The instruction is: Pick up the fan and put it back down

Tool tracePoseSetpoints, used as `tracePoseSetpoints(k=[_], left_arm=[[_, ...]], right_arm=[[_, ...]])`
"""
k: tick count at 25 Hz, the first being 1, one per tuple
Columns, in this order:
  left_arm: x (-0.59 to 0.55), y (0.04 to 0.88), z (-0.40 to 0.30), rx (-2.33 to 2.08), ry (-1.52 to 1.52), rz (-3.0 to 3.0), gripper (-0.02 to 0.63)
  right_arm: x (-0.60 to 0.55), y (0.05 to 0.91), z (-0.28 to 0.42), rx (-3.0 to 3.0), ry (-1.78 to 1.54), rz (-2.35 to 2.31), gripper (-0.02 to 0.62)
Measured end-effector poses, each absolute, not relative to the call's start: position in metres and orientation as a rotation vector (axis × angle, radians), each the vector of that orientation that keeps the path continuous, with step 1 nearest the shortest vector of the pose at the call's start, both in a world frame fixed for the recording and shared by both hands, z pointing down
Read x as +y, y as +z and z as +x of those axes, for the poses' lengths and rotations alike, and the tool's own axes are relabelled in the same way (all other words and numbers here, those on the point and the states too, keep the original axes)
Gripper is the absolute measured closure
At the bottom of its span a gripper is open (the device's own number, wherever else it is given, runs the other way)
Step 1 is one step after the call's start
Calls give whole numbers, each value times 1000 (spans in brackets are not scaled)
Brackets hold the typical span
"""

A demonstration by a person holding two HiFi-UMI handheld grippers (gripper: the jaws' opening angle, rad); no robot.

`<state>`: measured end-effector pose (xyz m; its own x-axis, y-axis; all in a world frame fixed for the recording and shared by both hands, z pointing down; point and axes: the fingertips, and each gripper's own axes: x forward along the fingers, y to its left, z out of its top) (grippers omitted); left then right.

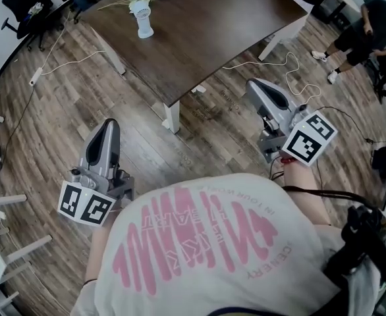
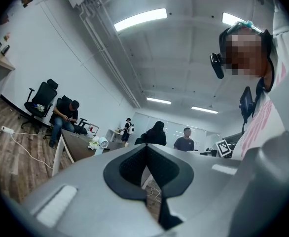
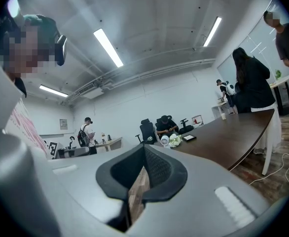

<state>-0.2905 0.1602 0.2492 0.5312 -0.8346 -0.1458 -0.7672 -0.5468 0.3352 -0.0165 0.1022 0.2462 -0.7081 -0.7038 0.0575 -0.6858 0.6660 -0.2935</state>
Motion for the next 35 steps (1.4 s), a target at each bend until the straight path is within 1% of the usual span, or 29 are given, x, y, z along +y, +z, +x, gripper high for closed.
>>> tracePoseSetpoints(k=[8,14,19,25,35], left_arm=[[154,249,-292,-1383,-398,2502,589],[162,242,-306,-1443,-428,2479,589],[168,244,-302,-1430,-413,2479,589],[172,250,-308,-1457,-424,2444,589],[160,248,-305,-1480,-411,2443,589]], right_arm=[[106,248,-10,2801,-485,-1196,589],[102,263,-7,2755,-609,-1247,589],[104,272,-1,2724,-681,-1267,589],[97,287,12,2540,-881,-1279,589],[82,295,16,2507,-947,-1245,589]])
